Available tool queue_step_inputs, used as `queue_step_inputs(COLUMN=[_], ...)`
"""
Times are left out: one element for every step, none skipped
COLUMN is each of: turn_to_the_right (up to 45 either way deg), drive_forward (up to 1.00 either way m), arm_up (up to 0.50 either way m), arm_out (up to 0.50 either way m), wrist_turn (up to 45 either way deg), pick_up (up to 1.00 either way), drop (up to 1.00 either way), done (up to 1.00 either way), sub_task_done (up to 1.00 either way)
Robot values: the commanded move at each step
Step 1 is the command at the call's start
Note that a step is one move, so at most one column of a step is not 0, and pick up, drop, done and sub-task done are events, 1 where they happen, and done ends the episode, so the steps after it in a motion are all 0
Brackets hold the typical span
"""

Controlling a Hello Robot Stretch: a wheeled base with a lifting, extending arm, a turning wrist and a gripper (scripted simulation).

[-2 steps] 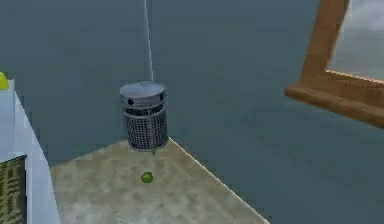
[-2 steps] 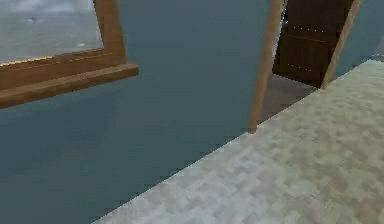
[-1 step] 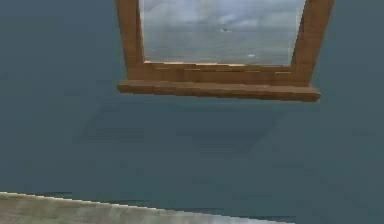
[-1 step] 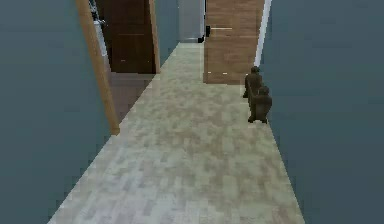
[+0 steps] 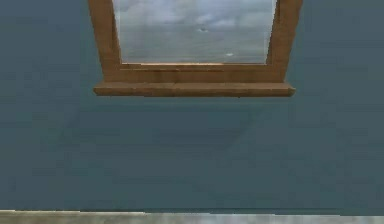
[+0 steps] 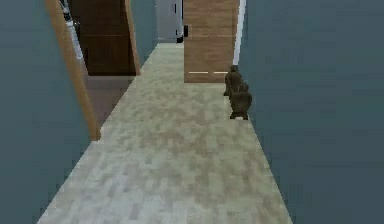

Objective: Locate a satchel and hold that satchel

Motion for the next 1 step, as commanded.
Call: queue_step_inputs(turn_to_the_right=[0.0], drive_forward=[0.35], arm_up=[0.0], arm_out=[0.0], wrist_turn=[0.0], pick_up=[0.0], drop=[0.0], done=[0.0], sub_task_done=[0.0])
